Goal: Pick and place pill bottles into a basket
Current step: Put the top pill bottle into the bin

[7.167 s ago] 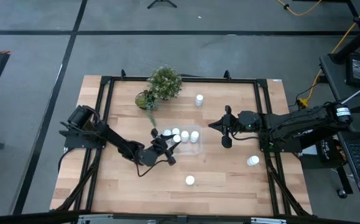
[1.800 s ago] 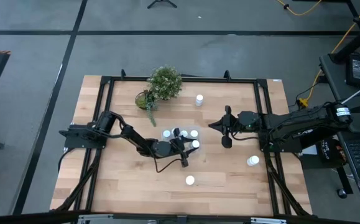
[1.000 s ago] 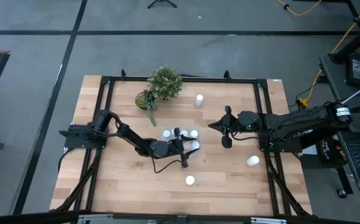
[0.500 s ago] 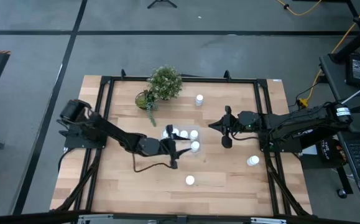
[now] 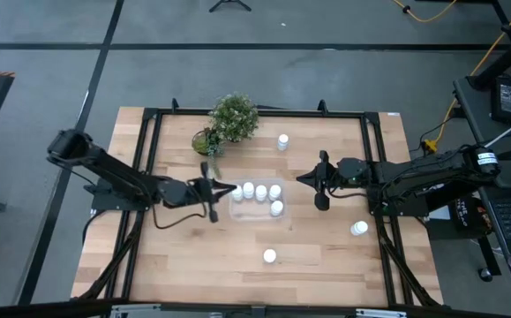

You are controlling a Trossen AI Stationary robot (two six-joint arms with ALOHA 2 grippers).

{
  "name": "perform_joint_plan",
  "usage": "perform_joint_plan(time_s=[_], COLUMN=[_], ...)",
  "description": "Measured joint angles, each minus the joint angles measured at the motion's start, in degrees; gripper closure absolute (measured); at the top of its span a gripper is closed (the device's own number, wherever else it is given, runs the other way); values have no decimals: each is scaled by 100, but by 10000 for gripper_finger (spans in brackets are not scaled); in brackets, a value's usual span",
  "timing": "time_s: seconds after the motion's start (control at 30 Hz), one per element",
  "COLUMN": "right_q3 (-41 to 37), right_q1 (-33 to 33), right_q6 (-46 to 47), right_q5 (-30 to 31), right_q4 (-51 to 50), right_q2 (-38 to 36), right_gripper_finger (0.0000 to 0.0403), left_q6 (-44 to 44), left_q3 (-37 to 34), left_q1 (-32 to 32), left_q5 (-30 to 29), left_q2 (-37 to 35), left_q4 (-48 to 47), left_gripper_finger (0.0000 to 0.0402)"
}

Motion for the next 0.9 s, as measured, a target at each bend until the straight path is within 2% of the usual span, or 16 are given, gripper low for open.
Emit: perform_joint_plan(time_s=[0.33, 0.5, 0.67, 0.9], right_q3=[0, 0, 0, 0], right_q1=[0, 0, 0, -1], right_q6=[-13, -15, -15, 0], right_q5=[0, 0, 0, 3], right_q4=[-13, -17, -20, -20], right_q2=[0, 0, 0, 0], right_gripper_finger=[391, 391, 391, 391], left_q6=[-215, -289, -139, -3], left_q3=[-952, -1214, -1227, -1227], left_q1=[8, 8, 19, 348], left_q5=[100, 84, -227, -282], left_q2=[-1029, -1182, -1202, -1202], left_q4=[-19, -20, -38, -37], left_gripper_finger=[399, 400, 399, 399])
